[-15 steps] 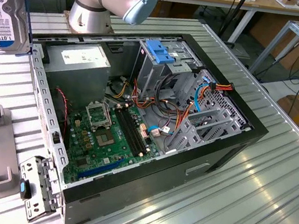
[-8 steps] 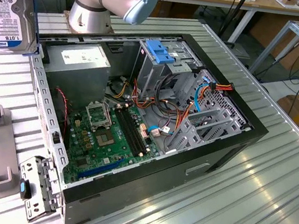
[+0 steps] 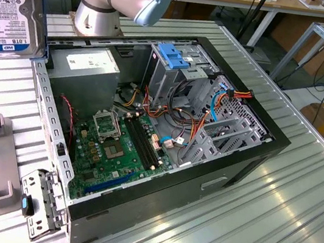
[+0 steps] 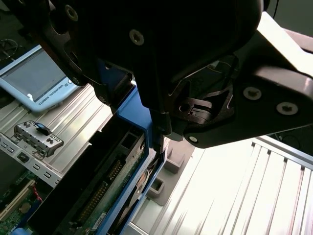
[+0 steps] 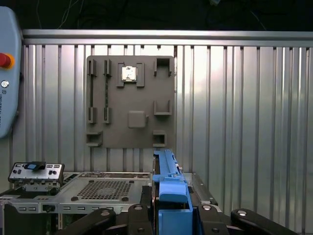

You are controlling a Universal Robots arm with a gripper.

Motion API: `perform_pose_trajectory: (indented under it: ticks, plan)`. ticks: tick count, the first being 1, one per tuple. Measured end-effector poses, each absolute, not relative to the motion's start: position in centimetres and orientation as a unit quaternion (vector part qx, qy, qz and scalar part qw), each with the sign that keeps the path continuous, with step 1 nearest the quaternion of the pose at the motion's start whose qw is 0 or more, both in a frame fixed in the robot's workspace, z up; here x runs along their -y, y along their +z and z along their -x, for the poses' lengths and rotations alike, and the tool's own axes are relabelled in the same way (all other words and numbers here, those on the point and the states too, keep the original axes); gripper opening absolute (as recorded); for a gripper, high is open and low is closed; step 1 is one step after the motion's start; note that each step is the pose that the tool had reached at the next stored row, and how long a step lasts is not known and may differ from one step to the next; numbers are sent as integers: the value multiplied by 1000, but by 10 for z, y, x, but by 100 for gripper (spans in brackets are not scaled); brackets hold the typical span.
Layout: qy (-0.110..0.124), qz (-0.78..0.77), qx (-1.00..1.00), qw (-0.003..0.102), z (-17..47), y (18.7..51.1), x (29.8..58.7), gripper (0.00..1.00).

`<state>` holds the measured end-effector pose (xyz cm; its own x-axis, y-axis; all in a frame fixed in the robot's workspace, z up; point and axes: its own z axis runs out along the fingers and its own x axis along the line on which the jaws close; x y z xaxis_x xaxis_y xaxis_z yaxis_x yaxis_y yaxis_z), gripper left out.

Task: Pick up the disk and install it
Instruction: 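Pick up the disk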

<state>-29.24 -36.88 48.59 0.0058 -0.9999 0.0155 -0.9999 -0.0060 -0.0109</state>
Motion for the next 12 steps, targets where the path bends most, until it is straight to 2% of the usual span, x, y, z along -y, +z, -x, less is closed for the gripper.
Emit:
perform_pose_trajectory:
  ticks: [12]
  plan:
    - [9, -709, 705, 2, 281, 486, 369, 37]
